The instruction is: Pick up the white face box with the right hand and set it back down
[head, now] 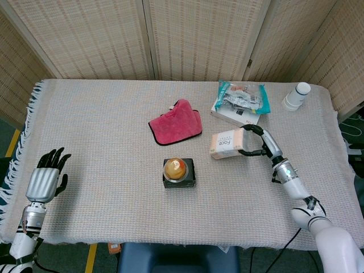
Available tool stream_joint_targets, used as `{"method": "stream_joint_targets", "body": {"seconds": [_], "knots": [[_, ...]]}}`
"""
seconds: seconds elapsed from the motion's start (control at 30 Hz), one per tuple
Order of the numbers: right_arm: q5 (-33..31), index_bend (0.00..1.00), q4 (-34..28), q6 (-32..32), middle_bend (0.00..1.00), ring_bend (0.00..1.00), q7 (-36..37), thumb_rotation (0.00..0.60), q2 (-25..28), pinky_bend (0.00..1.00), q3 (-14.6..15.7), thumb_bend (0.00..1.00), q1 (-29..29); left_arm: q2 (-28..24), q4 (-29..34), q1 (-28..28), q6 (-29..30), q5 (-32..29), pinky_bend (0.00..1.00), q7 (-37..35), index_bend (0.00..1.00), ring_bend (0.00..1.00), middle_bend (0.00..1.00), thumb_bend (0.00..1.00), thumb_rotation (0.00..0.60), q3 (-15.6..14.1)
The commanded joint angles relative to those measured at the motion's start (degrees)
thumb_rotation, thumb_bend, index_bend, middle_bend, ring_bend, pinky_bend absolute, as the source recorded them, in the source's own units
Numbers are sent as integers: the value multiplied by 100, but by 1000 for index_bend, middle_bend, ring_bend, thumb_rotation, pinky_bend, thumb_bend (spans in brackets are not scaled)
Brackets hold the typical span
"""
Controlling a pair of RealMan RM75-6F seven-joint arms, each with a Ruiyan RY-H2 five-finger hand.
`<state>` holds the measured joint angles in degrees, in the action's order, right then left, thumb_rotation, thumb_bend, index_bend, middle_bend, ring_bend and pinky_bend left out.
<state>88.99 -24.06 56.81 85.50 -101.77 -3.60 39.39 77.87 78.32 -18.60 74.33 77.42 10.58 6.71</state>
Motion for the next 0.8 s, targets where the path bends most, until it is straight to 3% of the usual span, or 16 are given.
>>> {"method": "stream_joint_targets", "body": {"seconds": [0.03,0.3,0.43,0.53,0.6,0.67,0.8], "knots": [[47,458,176,-36,485,318,-138,600,-94,0,89,363,4,0,0,-1,1,-2,109,-1,157,0,0,552,600,3],[72,451,228,-321,485,318,-1071,600,-31,0,240,363,-2,3,25,1,17,20,109,22,157,0,0,552,600,-10],[113,376,-73,-674,482,281,-1511,600,232,0,373,358,33,7,32,0,25,28,110,36,158,0,0,552,600,-13],[85,164,-474,-976,352,162,-1788,600,500,0,422,251,82,9,36,0,31,38,109,41,157,0,0,552,600,-18],[53,24,-714,-1163,184,55,-1998,600,650,0,438,131,120,10,38,-1,33,45,109,48,157,0,0,552,600,-21],[-6,0,-1002,-1319,89,7,-2251,600,808,0,426,66,154,11,43,-1,37,53,109,52,157,0,0,552,600,-25],[-209,0,-1490,-1521,10,0,-2821,600,1052,0,320,30,177,6,49,1,38,54,109,53,157,0,0,552,600,-27]]}}
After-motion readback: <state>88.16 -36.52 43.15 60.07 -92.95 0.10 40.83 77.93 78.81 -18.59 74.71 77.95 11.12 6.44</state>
